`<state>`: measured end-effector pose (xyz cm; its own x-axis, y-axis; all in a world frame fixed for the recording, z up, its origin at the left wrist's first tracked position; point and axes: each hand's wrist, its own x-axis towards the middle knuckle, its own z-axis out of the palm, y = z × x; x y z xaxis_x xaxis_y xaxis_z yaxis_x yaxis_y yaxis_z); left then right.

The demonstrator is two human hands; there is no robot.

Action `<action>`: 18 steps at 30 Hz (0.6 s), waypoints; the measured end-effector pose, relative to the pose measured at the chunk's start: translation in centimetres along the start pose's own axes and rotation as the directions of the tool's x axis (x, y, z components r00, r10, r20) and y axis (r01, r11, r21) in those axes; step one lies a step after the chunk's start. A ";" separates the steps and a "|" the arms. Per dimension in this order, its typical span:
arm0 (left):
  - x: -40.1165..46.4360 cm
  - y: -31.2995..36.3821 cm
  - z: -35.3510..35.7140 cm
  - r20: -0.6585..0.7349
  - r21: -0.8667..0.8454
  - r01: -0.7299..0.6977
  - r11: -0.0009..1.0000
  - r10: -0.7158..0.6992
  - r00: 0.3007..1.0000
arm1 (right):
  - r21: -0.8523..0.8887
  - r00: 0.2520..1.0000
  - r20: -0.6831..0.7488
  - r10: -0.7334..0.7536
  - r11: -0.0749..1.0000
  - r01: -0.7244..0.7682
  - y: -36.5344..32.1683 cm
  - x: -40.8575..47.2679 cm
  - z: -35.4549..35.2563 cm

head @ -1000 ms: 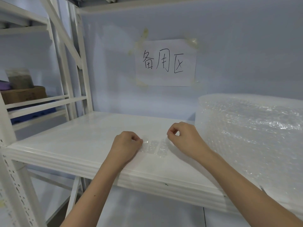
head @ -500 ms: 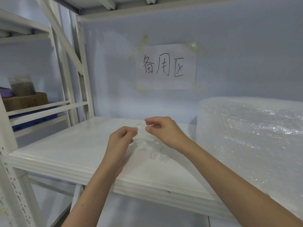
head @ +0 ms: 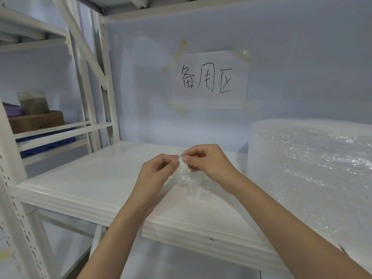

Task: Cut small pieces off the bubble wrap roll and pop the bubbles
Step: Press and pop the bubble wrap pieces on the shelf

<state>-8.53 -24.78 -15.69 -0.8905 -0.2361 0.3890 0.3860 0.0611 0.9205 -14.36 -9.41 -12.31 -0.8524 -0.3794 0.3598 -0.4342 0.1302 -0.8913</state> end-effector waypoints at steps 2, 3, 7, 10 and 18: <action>-0.1 0.0 0.1 0.013 -0.007 0.004 1.000 -0.004 1.000 | 0.044 1.000 -0.005 0.009 0.999 -0.009 -0.1 -0.1 0.0; -0.1 0.0 0.2 0.017 -0.013 0.008 1.000 -0.008 1.000 | 0.057 1.000 -0.009 0.015 0.998 -0.014 -0.1 -0.1 0.0; -0.1 0.1 0.3 0.014 -0.030 0.025 0.999 -0.024 1.000 | 0.105 0.999 -0.009 0.039 0.994 -0.037 -0.4 -0.3 0.1; -0.1 0.1 0.3 -0.004 -0.037 0.023 0.999 -0.023 1.000 | 0.128 0.999 0.004 0.046 0.991 -0.046 -0.5 -0.4 0.1; 0.0 -0.1 0.2 -0.045 -0.017 0.027 0.999 -0.028 0.999 | 0.151 0.999 0.017 0.052 0.987 -0.054 -0.6 -0.5 0.2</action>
<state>-8.63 -24.56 -15.75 -0.8893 -0.2807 0.3610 0.3654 0.0385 0.9301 -13.63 -9.44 -12.03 -0.8684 -0.3881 0.3086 -0.3391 0.0109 -0.9407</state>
